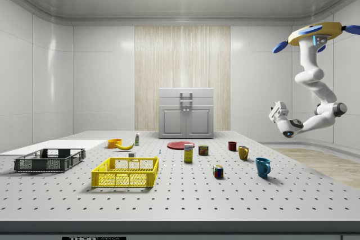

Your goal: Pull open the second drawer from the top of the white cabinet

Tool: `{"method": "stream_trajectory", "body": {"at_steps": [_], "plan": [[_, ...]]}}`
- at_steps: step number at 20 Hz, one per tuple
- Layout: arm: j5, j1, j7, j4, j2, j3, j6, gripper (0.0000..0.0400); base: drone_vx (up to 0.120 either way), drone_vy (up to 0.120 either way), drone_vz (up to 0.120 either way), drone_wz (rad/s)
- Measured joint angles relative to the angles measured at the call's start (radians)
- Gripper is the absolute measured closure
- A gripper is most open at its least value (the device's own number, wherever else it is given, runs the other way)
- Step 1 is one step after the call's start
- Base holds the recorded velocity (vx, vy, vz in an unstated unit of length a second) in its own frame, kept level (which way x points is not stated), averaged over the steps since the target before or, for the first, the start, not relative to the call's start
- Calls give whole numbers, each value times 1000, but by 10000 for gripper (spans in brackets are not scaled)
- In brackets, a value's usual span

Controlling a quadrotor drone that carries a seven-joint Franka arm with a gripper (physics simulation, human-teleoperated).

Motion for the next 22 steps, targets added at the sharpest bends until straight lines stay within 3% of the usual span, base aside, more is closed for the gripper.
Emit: {"method": "stream_trajectory", "body": {"at_steps": [4, 8, 22], "plan": [[225, 66, -39, -104, -19, -148, 4, 95, 120, -120, 0, 0], [332, 120, -57, -168, -40, -228, 17, 98, 120, -120, 0, 0], [391, 244, -49, -234, -112, -335, 86, 100, 120, -120, 0, 0]]}}
